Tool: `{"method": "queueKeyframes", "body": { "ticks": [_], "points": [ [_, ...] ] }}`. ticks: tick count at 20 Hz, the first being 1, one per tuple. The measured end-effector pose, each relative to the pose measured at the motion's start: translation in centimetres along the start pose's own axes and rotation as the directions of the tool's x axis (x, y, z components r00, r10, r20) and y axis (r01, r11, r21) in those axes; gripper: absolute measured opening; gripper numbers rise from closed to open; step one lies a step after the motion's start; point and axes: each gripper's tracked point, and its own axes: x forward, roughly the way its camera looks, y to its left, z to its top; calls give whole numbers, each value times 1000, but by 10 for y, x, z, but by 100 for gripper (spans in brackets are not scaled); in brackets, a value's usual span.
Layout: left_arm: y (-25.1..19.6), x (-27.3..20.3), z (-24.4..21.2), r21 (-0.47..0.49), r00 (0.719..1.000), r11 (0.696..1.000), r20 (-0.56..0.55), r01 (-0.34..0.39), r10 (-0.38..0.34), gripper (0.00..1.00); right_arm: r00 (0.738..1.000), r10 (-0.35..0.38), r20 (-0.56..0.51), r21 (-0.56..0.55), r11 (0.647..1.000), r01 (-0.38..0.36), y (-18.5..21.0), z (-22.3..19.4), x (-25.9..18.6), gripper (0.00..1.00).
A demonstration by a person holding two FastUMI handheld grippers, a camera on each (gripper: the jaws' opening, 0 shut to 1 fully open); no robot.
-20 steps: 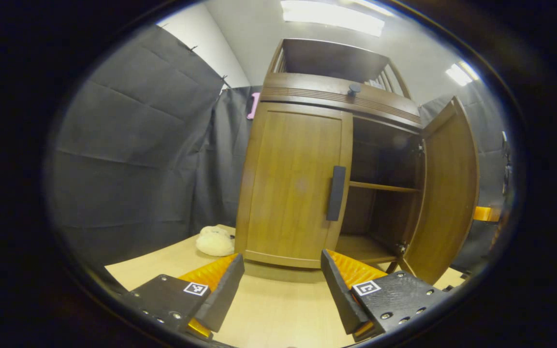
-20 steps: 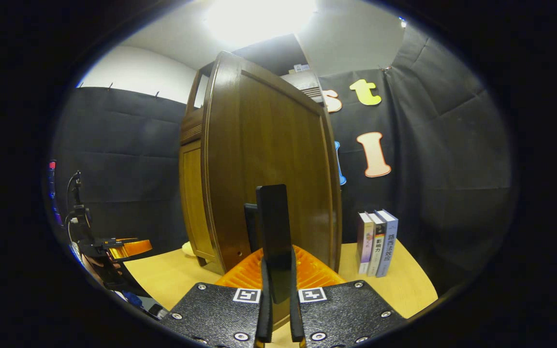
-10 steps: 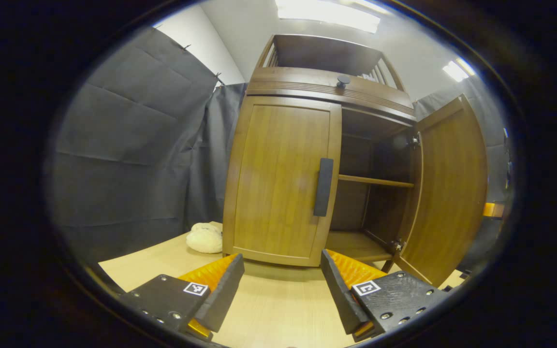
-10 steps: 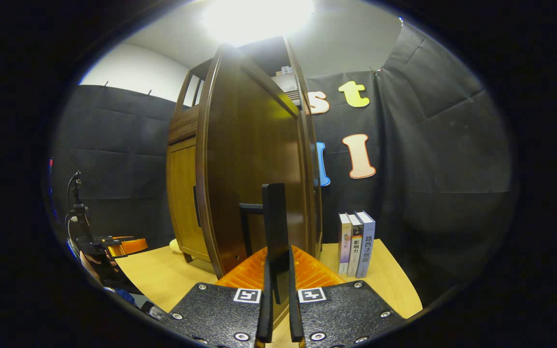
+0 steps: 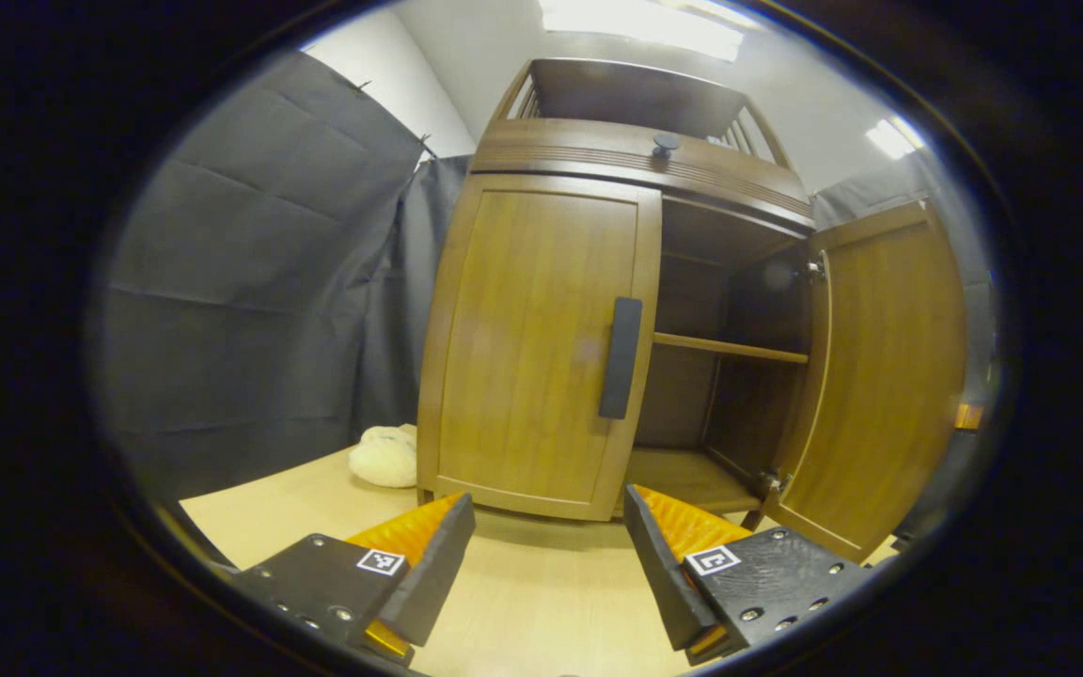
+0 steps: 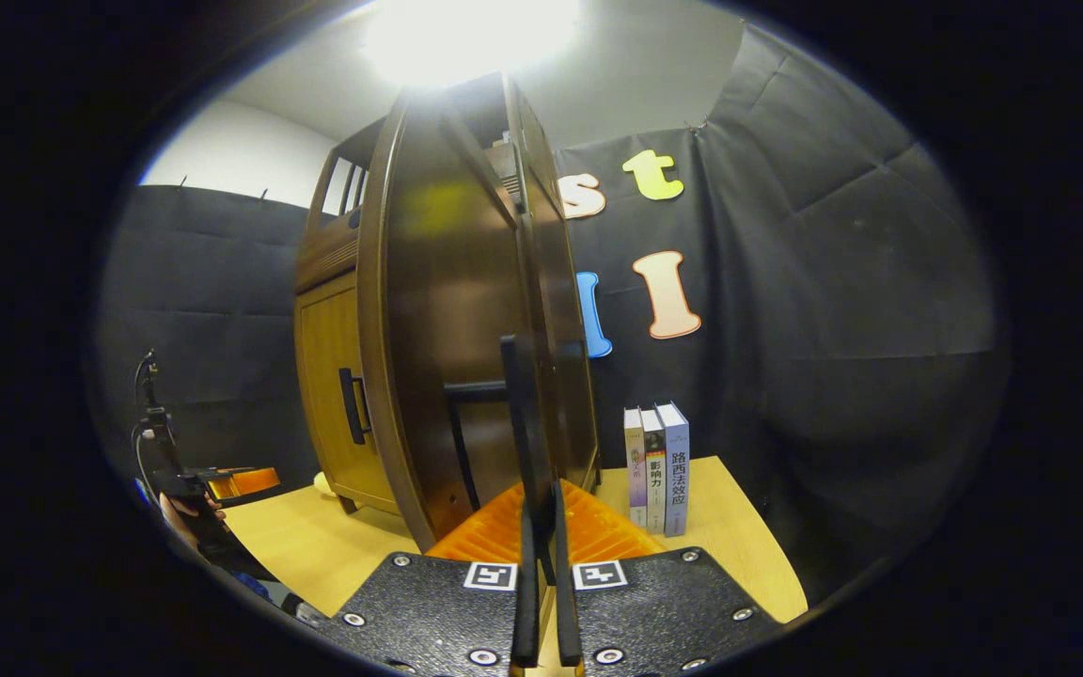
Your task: Open the right door of the double-door shoe cabinet with the right hand, and open the left door with the left hand.
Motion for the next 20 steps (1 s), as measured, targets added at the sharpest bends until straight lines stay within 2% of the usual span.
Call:
{"method": "queueKeyframes", "body": {
  "ticks": [1,4,5,6,7,10,11,14,16,18,20],
  "points": [
    [-1,1,1,7,1000,1000,-4,6,-6,95,1000,6,1,6,1000,-6,0,-1,1,8],
    [-2,2,1,18,1000,1000,4,8,-8,95,1000,-3,1,12,1000,3,-2,0,1,9],
    [-2,4,2,18,1000,1000,8,11,-11,92,1000,-6,0,17,1000,6,-2,-1,1,9],
    [-3,4,2,17,1000,1000,9,14,-14,95,1000,-10,1,20,1000,10,-3,-1,3,9],
    [-2,4,2,17,1000,1000,7,13,-13,92,1000,-13,-4,23,1000,13,-4,-1,2,9],
    [-1,4,0,5,1000,1000,0,15,-15,92,999,-31,-12,24,999,31,-7,-4,0,9],
    [-1,4,0,-2,1000,1000,0,18,-18,95,999,-37,-14,24,999,38,-7,-4,-1,9],
    [2,2,0,-14,1000,1000,5,19,-19,95,996,-92,-9,-22,996,91,-12,2,-18,9],
    [2,1,1,-11,1000,1000,14,17,-17,95,989,-143,31,-67,987,145,-17,16,-33,7],
    [1,-1,3,-4,999,1000,31,16,-16,95,988,-132,85,-67,988,138,0,33,-47,8],
    [0,-4,5,-1,999,1000,47,18,-18,92,989,-87,117,-56,994,94,27,45,-58,7]
  ]
}}
